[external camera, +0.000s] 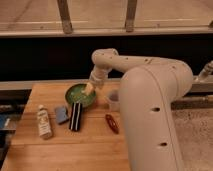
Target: Drag the ceramic bowl in a circle
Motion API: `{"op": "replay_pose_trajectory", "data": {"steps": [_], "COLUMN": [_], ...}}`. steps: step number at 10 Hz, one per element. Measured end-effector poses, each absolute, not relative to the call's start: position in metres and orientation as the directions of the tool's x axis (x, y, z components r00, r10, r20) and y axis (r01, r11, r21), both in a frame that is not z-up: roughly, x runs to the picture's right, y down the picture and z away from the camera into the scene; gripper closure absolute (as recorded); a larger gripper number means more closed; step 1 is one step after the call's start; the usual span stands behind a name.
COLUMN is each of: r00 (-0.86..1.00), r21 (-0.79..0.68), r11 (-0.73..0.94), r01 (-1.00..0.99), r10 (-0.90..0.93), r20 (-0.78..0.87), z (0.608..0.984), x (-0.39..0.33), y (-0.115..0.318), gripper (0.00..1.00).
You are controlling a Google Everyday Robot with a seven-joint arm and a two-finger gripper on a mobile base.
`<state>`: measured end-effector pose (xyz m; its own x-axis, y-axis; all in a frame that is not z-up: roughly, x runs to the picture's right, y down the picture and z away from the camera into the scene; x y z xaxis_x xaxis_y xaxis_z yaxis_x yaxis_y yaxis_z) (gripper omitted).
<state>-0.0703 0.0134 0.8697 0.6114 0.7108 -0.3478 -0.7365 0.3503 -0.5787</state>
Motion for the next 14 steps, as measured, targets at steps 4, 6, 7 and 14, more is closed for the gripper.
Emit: {"op": "replay_pose_trajectory", "data": {"steps": [4,6,7,14], "r00": [0.635,0.634,0.636,0.618], "r21": [-0.599,-0.598,-0.599,-0.614], "r11": [0.352,0.351,0.352,0.315], "r01": [-0.719,-0.721,-0.719,-0.724], "r10": [0.682,0.683,0.682,0.693], "r20": [-0.362,-0.363,-0.362,-0.373], "z": [0.885,0.885,0.885,0.919], "x": [-0.078,-0.076,-0.078,-0.073], "y": [0.017,0.017,0.018,0.032], "gripper": [0.38,0.38,0.38,0.38]}}
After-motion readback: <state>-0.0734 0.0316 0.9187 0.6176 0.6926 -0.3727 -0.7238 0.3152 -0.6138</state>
